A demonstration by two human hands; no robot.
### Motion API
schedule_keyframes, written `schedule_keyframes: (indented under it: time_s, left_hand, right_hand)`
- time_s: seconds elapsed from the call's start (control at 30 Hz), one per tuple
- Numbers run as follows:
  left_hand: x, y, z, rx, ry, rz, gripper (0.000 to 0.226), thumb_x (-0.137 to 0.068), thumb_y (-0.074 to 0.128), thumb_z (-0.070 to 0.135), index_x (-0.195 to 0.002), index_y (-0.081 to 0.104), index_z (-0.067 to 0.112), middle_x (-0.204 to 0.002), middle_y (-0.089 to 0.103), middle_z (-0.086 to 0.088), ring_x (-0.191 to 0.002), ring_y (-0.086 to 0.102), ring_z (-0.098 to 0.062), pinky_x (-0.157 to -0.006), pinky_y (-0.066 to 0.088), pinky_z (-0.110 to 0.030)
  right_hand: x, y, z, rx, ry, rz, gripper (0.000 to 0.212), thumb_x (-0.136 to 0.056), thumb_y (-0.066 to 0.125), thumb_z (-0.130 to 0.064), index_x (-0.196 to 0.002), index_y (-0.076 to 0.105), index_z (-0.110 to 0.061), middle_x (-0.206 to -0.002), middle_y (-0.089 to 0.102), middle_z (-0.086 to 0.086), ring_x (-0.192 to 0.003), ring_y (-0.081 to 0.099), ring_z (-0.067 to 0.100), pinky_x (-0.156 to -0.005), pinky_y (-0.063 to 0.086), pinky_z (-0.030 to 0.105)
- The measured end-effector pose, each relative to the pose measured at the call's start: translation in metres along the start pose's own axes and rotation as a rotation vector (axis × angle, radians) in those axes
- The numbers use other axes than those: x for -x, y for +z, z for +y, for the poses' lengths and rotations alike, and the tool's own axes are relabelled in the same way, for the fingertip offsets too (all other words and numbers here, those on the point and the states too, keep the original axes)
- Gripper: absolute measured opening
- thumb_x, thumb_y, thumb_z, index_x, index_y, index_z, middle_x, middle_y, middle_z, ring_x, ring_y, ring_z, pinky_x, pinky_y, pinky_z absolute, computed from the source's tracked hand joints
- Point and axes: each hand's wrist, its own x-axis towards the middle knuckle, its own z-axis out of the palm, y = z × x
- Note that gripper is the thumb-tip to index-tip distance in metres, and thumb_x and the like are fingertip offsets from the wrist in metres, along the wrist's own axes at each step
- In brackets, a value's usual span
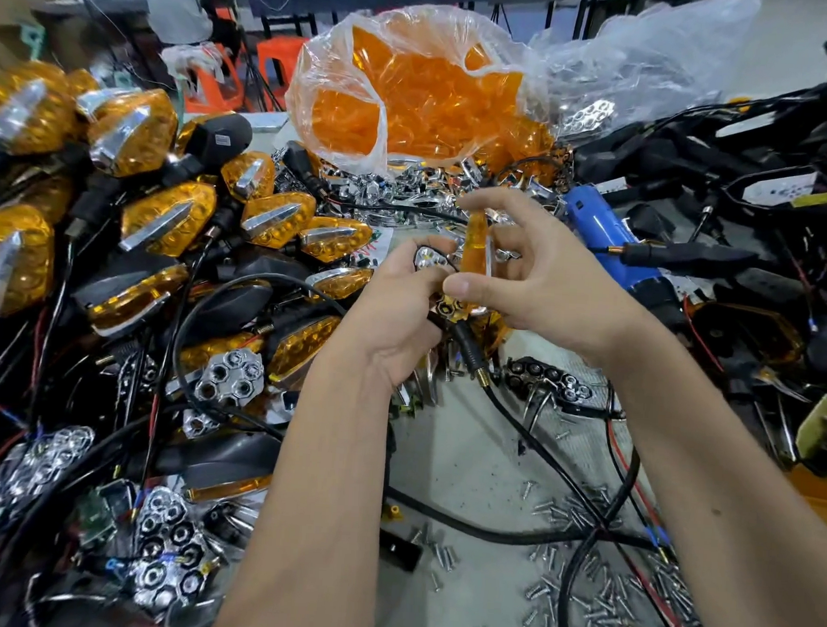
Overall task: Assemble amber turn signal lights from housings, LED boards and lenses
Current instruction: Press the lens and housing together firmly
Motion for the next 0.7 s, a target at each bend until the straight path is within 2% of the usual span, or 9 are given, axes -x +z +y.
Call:
schedule_keyframes:
  time_s: [0.03, 0.1, 0.17, 0.3, 0.4, 0.5, 0.57, 0.7]
  left_hand:
    - [0.0002, 0.0003, 0.0003, 0.023, 0.004, -0.014, 0.028, -0.103, 0.038, -0.006, -0.112, 0.055, 0.015, -0.125, 0.062, -0.038, -0.115, 0.061, -0.048, -0.102, 0.042, -0.065]
    - [0.0008, 0.0008, 0.0005, 0.068, 0.003, -0.034, 0.034, -0.102, 0.037, -0.009, -0.117, 0.056, 0.014, -0.125, 0.059, -0.042, -0.106, 0.061, -0.044, -0.097, 0.043, -0.073]
    - [0.0014, 0.0008, 0.0006, 0.106, -0.003, -0.042, 0.035, -0.101, 0.038, -0.010, -0.122, 0.057, 0.011, -0.119, 0.063, -0.039, -0.104, 0.063, -0.044, -0.095, 0.045, -0.075]
    - [0.0019, -0.0003, 0.0010, 0.144, -0.034, -0.030, 0.037, -0.099, 0.047, -0.011, -0.135, 0.053, -0.004, -0.117, 0.066, -0.029, -0.099, 0.068, -0.040, -0.083, 0.061, -0.059]
    - [0.0047, 0.0021, 0.0026, 0.139, -0.033, -0.025, 0.037, -0.099, 0.051, -0.010, -0.135, 0.052, -0.009, -0.113, 0.065, -0.027, -0.090, 0.070, -0.037, -0.072, 0.061, -0.049]
    - [0.0043, 0.0027, 0.0039, 0.164, -0.043, -0.010, 0.030, -0.100, 0.047, -0.009, -0.129, 0.056, -0.005, -0.116, 0.067, -0.031, -0.091, 0.071, -0.037, -0.076, 0.063, -0.051]
    - [0.0040, 0.0025, 0.0040, 0.175, -0.051, -0.009, 0.033, -0.102, 0.045, -0.008, -0.132, 0.058, -0.004, -0.118, 0.068, -0.032, -0.092, 0.071, -0.037, -0.081, 0.062, -0.053]
    - [0.0038, 0.0019, 0.0037, 0.188, -0.040, -0.022, 0.029, -0.104, 0.040, -0.007, -0.122, 0.061, 0.002, -0.094, 0.071, -0.019, -0.074, 0.073, -0.026, -0.073, 0.062, -0.047]
  right_hand:
    - [-0.0006, 0.0014, 0.0008, 0.009, -0.025, 0.006, 0.062, -0.079, 0.090, -0.036, -0.131, 0.057, -0.037, -0.101, 0.071, -0.003, -0.058, 0.063, 0.003, -0.051, 0.045, 0.011]
    - [-0.0018, 0.0040, 0.0012, 0.042, -0.062, 0.000, 0.062, -0.079, 0.089, -0.030, -0.134, 0.059, -0.032, -0.102, 0.065, 0.002, -0.051, 0.057, -0.001, -0.050, 0.044, 0.009]
    - [-0.0022, 0.0047, 0.0017, 0.049, -0.067, -0.014, 0.062, -0.084, 0.085, -0.027, -0.140, 0.059, -0.029, -0.100, 0.056, -0.007, -0.050, 0.055, -0.004, -0.048, 0.042, 0.007]
    - [-0.0026, 0.0042, 0.0028, 0.016, -0.011, -0.061, 0.045, -0.095, 0.074, -0.023, -0.138, 0.063, -0.023, -0.094, 0.051, -0.002, -0.045, 0.052, -0.001, -0.046, 0.038, 0.008]
    - [-0.0041, 0.0061, 0.0021, -0.015, 0.010, -0.050, 0.031, -0.097, 0.072, -0.017, -0.126, 0.068, -0.025, -0.091, 0.051, 0.005, -0.049, 0.053, 0.005, -0.045, 0.037, 0.015]
    - [-0.0060, 0.0070, 0.0027, -0.016, 0.017, -0.018, 0.026, -0.096, 0.073, -0.019, -0.121, 0.070, -0.023, -0.094, 0.053, 0.009, -0.053, 0.056, 0.011, -0.044, 0.037, 0.018]
    - [-0.0076, 0.0060, 0.0039, 0.002, 0.014, 0.017, 0.026, -0.096, 0.073, -0.021, -0.122, 0.070, -0.019, -0.093, 0.054, 0.008, -0.054, 0.054, 0.012, -0.044, 0.037, 0.018]
    - [-0.0087, 0.0059, 0.0052, 0.069, -0.013, 0.065, 0.026, -0.096, 0.074, -0.026, -0.121, 0.068, -0.021, -0.090, 0.052, 0.005, -0.050, 0.044, 0.012, -0.045, 0.035, 0.018]
